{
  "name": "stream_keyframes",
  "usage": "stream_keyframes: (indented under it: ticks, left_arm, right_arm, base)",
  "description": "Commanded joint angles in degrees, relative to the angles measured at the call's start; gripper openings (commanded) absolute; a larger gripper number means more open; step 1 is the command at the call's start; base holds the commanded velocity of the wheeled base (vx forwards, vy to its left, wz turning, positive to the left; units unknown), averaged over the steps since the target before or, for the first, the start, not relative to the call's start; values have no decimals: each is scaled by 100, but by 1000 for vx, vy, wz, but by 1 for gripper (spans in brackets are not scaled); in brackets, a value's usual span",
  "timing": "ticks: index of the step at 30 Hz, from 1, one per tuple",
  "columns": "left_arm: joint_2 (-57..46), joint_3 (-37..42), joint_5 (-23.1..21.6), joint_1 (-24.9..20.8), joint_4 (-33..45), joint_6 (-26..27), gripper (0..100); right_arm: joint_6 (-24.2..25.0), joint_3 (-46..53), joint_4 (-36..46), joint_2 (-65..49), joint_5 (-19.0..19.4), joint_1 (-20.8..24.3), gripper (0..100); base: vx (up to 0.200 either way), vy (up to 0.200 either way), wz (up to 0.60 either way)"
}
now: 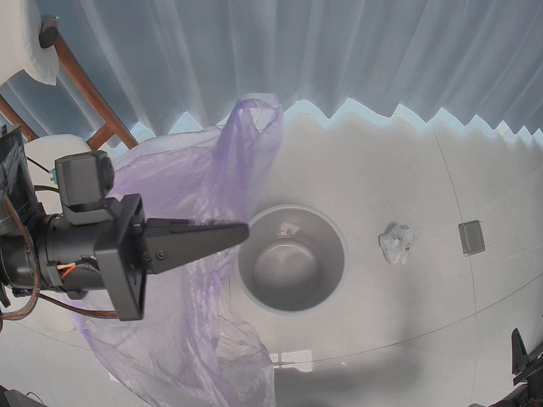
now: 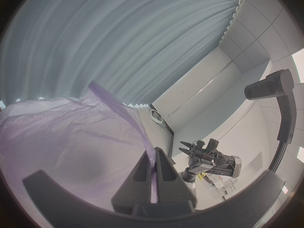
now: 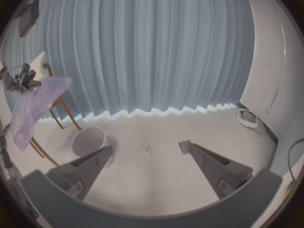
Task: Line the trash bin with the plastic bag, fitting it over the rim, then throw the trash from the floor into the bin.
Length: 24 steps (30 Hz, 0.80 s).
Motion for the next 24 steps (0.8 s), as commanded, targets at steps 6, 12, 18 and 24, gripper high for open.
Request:
stream_keyframes:
  ticks: [6, 12, 18, 24]
  left_arm:
    - [933, -854, 12, -758, -47, 23, 0]
    - [1311, -1091, 56, -864, -275, 40, 0]
    - [1329, -1188, 56, -890, -293, 40, 0]
    - [1434, -1452, 65, -899, -293, 40, 0]
  right_arm:
    - [-10, 101, -4, -79, 10, 0, 100]
    - [-10, 101, -4, -79, 10, 0, 100]
    - [-1, 101, -4, -79, 10, 0, 100]
    - [-10, 101, -4, -79, 10, 0, 100]
  base:
    - [0, 0, 0]
    - [0, 0, 0]
    - [0, 0, 0]
    - [0, 0, 0]
